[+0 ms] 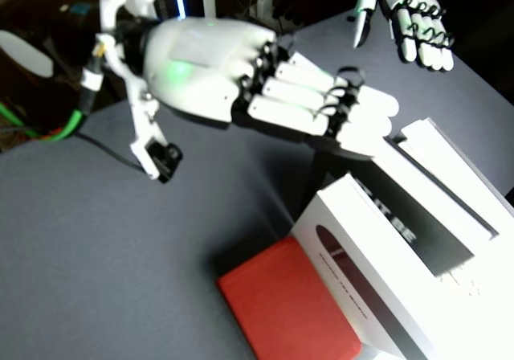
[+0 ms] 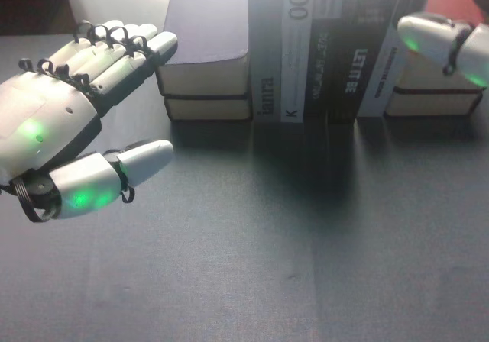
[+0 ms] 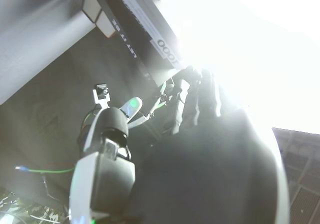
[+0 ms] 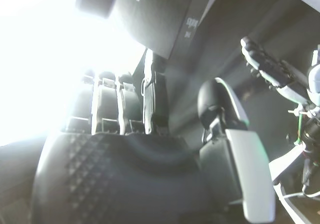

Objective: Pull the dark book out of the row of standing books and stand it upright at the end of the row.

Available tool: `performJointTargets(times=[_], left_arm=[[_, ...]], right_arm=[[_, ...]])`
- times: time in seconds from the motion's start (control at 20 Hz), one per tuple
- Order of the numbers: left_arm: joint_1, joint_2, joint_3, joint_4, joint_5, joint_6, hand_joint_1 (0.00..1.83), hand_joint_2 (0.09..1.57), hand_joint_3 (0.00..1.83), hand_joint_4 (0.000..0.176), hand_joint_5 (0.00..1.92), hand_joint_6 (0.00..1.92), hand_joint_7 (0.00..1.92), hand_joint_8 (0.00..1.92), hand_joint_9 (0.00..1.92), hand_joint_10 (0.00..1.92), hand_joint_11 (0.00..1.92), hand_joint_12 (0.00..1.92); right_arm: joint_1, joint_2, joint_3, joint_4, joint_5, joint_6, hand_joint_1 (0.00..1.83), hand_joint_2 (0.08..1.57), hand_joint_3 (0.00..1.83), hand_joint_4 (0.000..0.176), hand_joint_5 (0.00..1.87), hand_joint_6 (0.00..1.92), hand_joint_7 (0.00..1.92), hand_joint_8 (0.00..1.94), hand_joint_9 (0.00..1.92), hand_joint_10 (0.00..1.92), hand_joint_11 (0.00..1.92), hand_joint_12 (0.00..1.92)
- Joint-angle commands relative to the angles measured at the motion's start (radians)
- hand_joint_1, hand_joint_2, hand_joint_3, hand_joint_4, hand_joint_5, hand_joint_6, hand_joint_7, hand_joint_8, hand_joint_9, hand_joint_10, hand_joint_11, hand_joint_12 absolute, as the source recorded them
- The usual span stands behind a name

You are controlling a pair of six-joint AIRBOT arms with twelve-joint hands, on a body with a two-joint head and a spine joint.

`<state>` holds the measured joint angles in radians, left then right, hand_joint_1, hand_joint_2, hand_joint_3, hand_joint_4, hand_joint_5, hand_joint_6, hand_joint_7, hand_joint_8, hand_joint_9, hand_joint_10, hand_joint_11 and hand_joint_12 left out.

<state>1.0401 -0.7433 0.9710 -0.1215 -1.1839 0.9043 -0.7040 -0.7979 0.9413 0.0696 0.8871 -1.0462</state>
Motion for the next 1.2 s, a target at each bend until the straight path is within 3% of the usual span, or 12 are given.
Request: performJointTargets(times=[0.0,0.1,0.15,0.35,0.6,0.65,0.7,0.85,0.9,1.05,1.1,1.15], left_arm=[[-0.004,0.002,-0.006,0.003,-0.135,0.001,0.01,1.36,0.00,0.038,0.00,0.00,0.00,0.00,0.00,0.00,0.00,0.00],[-0.002,0.003,-0.006,0.000,-0.138,0.002,0.00,1.35,0.00,0.039,0.00,0.00,0.00,0.00,0.00,0.00,0.00,0.00],[-0.001,0.003,-0.005,-0.001,-0.138,0.003,0.00,1.34,0.00,0.030,0.00,0.00,0.00,0.00,0.00,0.00,0.00,0.00],[0.000,0.003,-0.006,-0.005,-0.144,0.004,0.00,1.30,0.00,0.033,0.00,0.00,0.00,0.00,0.00,0.00,0.00,0.00],[0.006,0.004,-0.006,-0.015,-0.151,0.008,0.00,1.30,0.00,0.041,0.00,0.00,0.00,0.00,0.00,0.00,0.00,0.00],[0.006,0.004,-0.006,-0.017,-0.152,0.008,0.00,1.30,0.00,0.049,0.00,0.00,0.00,0.00,0.00,0.00,0.00,0.00],[0.006,0.004,-0.006,-0.017,-0.152,0.008,0.00,1.30,0.00,0.040,0.00,0.00,0.00,0.00,0.00,0.00,0.00,0.00],[0.006,0.004,-0.005,-0.018,-0.151,0.009,0.00,1.30,0.00,0.048,0.00,0.00,0.00,0.00,0.00,0.00,0.00,0.00],[0.006,0.004,-0.005,-0.019,-0.151,0.009,0.00,1.30,0.00,0.039,0.00,0.00,0.00,0.00,0.00,0.00,0.00,0.00],[0.006,0.002,-0.004,-0.020,-0.152,0.009,0.00,1.30,0.00,0.038,0.00,0.00,0.00,0.00,0.00,0.00,0.00,0.00],[0.006,0.002,-0.004,-0.021,-0.152,0.009,0.00,1.30,0.00,0.035,0.00,0.00,0.00,0.00,0.00,0.00,0.00,0.00],[0.006,0.002,-0.004,-0.022,-0.151,0.009,0.00,1.30,0.00,0.035,0.00,0.00,0.00,0.00,0.00,0.00,0.00,0.00]], right_arm=[[-0.004,0.006,-0.004,-0.006,0.112,0.013,0.29,1.40,0.00,0.000,0.61,0.11,0.08,0.01,0.00,0.00,0.00,0.00],[-0.035,0.026,-0.026,-0.033,0.131,0.040,0.14,1.40,0.00,0.000,0.61,0.10,0.09,0.01,0.00,0.00,0.00,0.00],[-0.047,0.037,-0.039,-0.044,0.139,0.045,0.09,1.41,0.01,0.000,0.59,0.09,0.08,0.00,0.00,0.00,0.00,0.00],[-0.106,0.078,-0.075,-0.120,0.186,0.147,0.01,1.36,0.00,0.000,0.66,0.10,0.12,0.02,0.00,0.00,0.00,0.00],[-0.213,0.120,-0.114,-0.166,0.285,0.248,0.00,1.28,0.00,0.000,0.74,0.13,0.19,0.04,0.00,0.00,0.00,0.00],[-0.241,0.126,-0.119,-0.171,0.306,0.277,0.00,1.29,0.00,0.000,0.75,0.13,0.20,0.04,0.00,0.00,0.00,0.00],[-0.262,0.132,-0.124,-0.179,0.323,0.300,0.00,1.28,0.00,0.000,0.76,0.13,0.20,0.04,0.00,0.00,0.00,0.00],[-0.302,0.140,-0.138,-0.210,0.351,0.359,0.00,1.29,0.00,0.000,0.76,0.13,0.29,0.06,0.06,0.03,0.00,0.00],[-0.311,0.140,-0.138,-0.227,0.356,0.388,0.00,1.28,0.00,0.000,0.74,0.12,0.30,0.03,0.06,0.03,0.00,0.00],[-0.325,0.140,-0.143,-0.277,0.358,0.461,0.00,1.31,0.00,0.000,0.74,0.11,0.34,0.04,0.12,0.06,0.01,0.00],[-0.327,0.141,-0.145,-0.283,0.362,0.469,0.00,1.33,0.00,0.000,0.75,0.23,0.44,0.01,0.17,0.29,0.00,0.82],[-0.329,0.143,-0.147,-0.289,0.374,0.476,0.00,1.33,0.00,0.000,0.77,0.28,0.49,0.01,0.21,0.40,0.00,1.35]])
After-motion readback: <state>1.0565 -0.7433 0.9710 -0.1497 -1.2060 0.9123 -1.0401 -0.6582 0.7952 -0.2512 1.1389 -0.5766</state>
